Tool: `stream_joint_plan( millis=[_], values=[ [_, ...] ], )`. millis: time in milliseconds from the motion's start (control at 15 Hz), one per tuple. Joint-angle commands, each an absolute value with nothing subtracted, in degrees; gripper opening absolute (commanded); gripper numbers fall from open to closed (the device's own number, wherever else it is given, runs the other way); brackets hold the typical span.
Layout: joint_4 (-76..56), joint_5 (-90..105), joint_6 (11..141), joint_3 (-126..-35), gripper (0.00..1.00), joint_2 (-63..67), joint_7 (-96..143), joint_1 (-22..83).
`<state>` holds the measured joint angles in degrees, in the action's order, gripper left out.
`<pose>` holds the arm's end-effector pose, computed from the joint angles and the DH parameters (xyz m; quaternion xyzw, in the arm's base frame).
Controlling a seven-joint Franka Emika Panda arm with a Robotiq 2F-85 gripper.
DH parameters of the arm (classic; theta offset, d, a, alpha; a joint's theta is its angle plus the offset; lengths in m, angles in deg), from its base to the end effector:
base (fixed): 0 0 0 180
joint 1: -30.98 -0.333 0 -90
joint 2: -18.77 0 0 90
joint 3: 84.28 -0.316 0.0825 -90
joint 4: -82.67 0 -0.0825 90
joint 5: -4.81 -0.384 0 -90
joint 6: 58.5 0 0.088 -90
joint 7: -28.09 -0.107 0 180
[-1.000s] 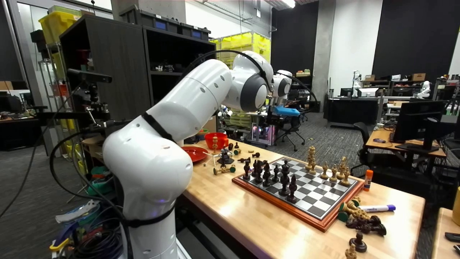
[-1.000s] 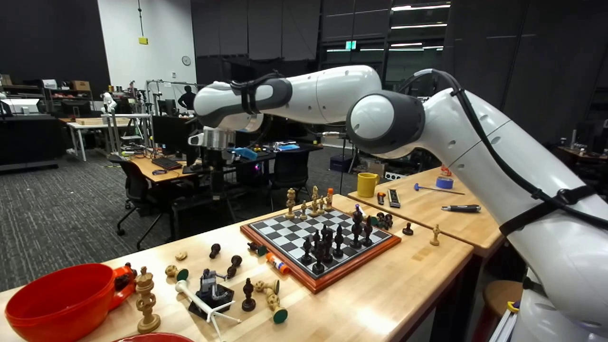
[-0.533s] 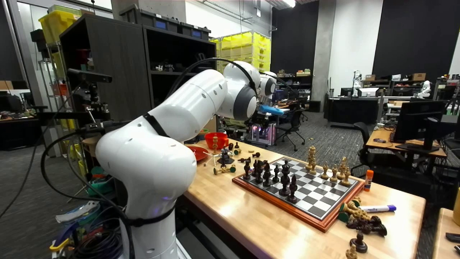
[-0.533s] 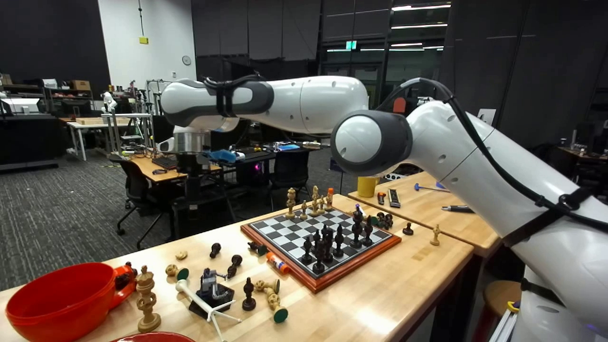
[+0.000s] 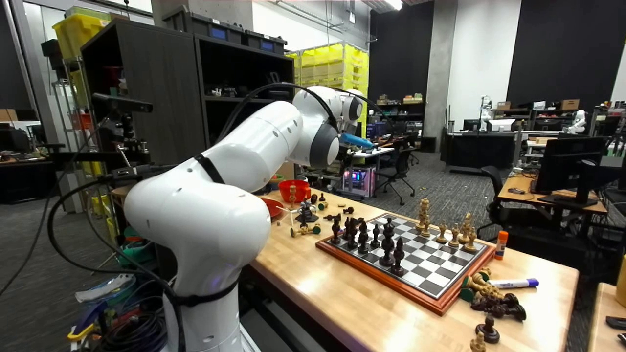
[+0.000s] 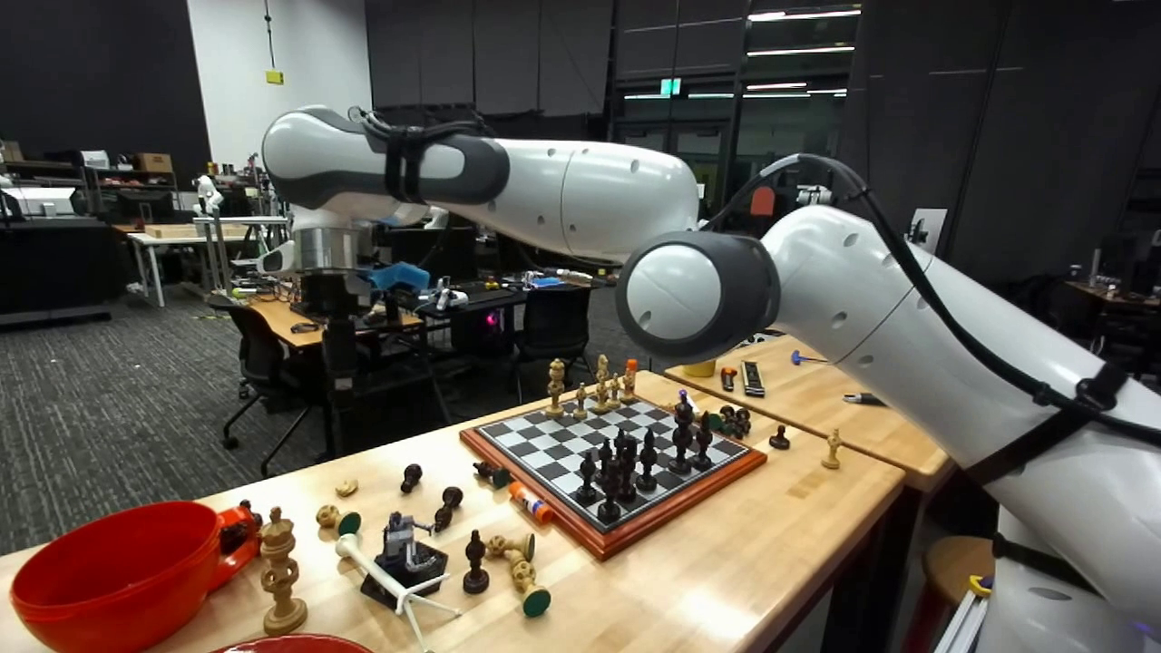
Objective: Move a pawn on the table next to the glue stick to the left
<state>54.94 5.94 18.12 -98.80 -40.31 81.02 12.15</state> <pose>0.6889 0.3189 0.4159 -0.7587 -0.6388 0.0566 0.1142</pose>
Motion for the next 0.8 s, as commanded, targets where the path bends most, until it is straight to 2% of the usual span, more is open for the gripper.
stream_joint_plan(
  millis=[0, 333, 400, 467, 533, 600, 667, 733],
  values=[
    [61.64, 4.11, 14.16, -98.19, 1.00, -42.15, 81.16, 8.84],
    [63.64, 6.43, 14.46, -95.62, 1.00, -44.18, 80.64, 3.56],
    [57.17, 7.88, 17.47, -95.75, 1.00, -41.03, 79.95, 3.57],
    [63.56, 8.31, 14.46, -93.84, 1.00, -44.66, 79.13, 1.66],
    [63.43, 9.46, 13.78, -92.92, 1.00, -44.55, 78.15, 0.76],
    [57.16, 10.80, 15.96, -92.65, 1.00, -41.11, 77.03, 0.82],
    [63.52, 11.35, 12.53, -91.27, 1.00, -44.36, 76.39, -0.52],
    [63.49, 12.09, 11.60, -90.74, 1.00, -44.14, 75.39, -0.92]
  ],
)
